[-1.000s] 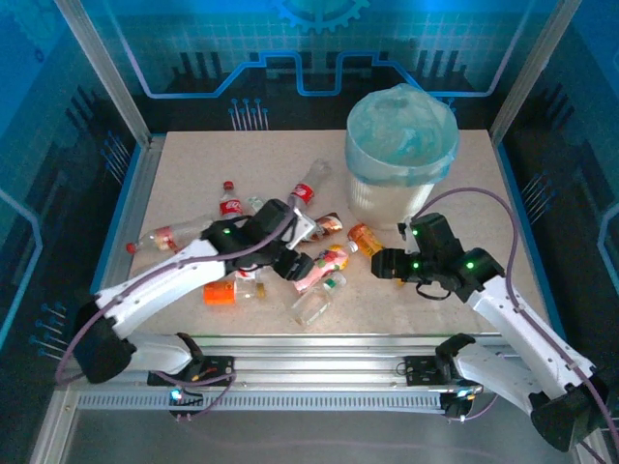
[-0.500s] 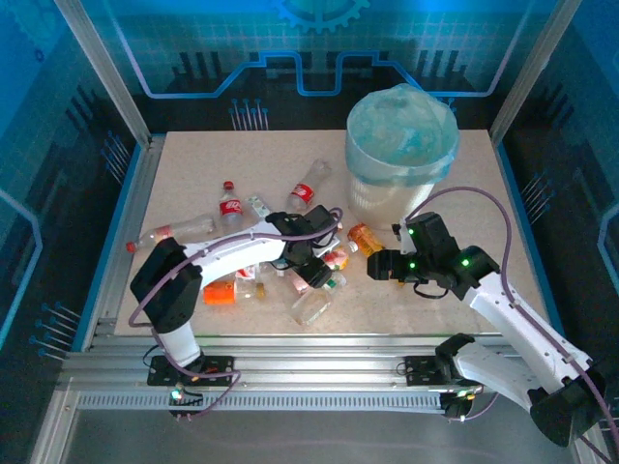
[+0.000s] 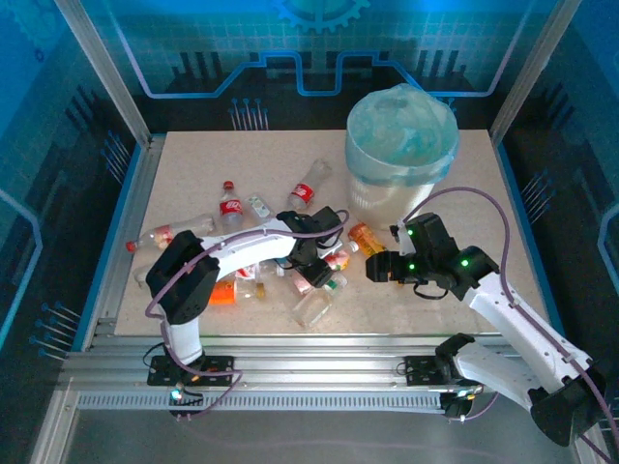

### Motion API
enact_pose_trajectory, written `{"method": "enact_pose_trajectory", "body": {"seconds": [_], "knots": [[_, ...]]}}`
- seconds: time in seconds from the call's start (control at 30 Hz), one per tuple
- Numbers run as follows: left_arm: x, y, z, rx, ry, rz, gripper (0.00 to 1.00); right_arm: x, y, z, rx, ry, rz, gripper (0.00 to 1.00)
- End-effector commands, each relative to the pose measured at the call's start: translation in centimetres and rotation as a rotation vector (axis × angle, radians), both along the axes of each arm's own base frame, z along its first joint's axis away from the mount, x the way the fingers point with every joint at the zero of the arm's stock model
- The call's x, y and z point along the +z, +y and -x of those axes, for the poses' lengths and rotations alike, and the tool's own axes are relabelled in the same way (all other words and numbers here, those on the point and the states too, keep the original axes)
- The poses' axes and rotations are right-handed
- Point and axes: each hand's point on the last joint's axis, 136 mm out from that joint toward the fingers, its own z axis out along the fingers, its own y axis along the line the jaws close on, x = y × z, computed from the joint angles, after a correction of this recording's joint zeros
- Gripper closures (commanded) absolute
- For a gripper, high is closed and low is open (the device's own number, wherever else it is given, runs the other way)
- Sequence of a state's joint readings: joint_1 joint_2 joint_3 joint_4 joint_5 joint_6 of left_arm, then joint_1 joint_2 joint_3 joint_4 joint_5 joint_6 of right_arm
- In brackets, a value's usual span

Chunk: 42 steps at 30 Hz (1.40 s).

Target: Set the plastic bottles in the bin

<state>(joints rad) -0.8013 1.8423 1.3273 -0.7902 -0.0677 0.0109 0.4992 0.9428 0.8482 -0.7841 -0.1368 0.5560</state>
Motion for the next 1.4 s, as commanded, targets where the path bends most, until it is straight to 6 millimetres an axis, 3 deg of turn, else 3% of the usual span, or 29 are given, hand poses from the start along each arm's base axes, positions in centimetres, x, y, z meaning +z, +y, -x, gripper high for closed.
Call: {"method": "enact_pose_trajectory", "body": {"seconds": [0.0,0.23,0.5,0.53,0.9,1.17,1.37], "knots": [[-0.1,0.4,-0.3,-0.01,0.006,-0.038,0.4,-0.1,0.5,0.4,0.039,-0.005,-0.001,0.25],[0.3,0.4,-0.3,-0.001,0.019,-0.03,0.55,0.6,0.4,0.2,0.036,-0.027,-0.004,0.25],[2.6,0.3,-0.1,-0.011,-0.011,0.019,0.6,1.4,0.4,0.3,0.038,-0.045,-0.011,0.25],[3.0,0.4,0.1,-0.015,-0.014,0.027,0.6,2.7,0.6,-0.1,0.037,-0.071,-0.025,0.25],[7.5,2.4,0.7,0.008,-0.104,0.086,0.6,7.7,1.3,-1.3,0.057,-0.178,-0.068,0.26],[10.4,6.6,2.2,0.07,-0.172,0.155,0.6,11.6,3.3,-2.7,0.105,-0.289,-0.165,0.3],[15.4,8.3,2.9,0.065,-0.365,0.27,0.6,16.4,6.1,-4.9,0.147,-0.369,-0.276,0.31]]}}
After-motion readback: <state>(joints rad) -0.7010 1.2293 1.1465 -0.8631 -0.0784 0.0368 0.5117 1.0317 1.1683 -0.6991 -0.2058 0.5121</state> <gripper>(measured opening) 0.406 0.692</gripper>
